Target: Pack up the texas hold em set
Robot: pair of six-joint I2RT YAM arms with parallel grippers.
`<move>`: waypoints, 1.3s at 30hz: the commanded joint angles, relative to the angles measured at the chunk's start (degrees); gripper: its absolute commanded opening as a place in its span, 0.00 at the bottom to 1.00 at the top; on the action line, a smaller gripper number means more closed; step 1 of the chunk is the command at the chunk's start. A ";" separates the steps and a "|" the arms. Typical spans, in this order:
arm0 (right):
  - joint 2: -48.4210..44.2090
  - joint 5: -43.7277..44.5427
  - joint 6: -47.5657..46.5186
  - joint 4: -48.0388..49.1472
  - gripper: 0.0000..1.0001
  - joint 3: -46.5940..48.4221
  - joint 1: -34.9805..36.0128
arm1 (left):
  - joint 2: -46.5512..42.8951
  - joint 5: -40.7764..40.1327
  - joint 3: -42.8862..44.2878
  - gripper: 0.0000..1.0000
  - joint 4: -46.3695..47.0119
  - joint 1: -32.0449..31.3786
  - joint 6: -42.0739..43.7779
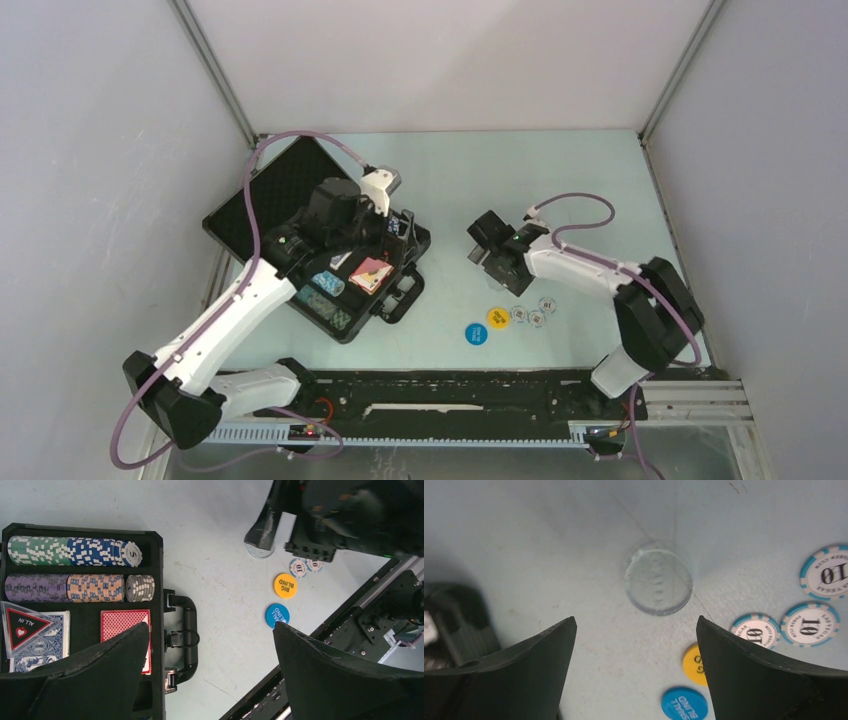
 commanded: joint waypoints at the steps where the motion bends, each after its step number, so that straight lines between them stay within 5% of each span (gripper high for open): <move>1: -9.12 5.11 -11.29 0.90 1.00 1.36 1.09 | -0.08 -1.96 -2.69 1.00 4.26 0.26 1.01; 7: -25.94 -0.05 -33.98 6.75 1.00 -5.51 -7.06 | 4.72 -2.20 -3.40 1.00 5.54 -1.09 -0.94; 13: -43.24 0.45 -46.71 9.96 1.00 -15.25 -16.95 | 15.27 -6.40 0.64 1.00 5.64 -6.42 -6.46; 24: -51.85 -19.21 -46.92 19.17 0.99 -26.24 -37.50 | 45.71 -8.60 21.17 0.98 9.38 -14.39 -13.22; 32: -57.09 -21.00 -44.64 20.91 0.98 -31.65 -40.23 | 60.92 -15.43 40.40 0.97 -2.35 -19.01 -9.69; 39: -61.38 -18.19 -43.72 19.64 0.98 -32.47 -42.11 | 65.48 -16.16 42.58 1.00 -4.55 -21.90 -8.39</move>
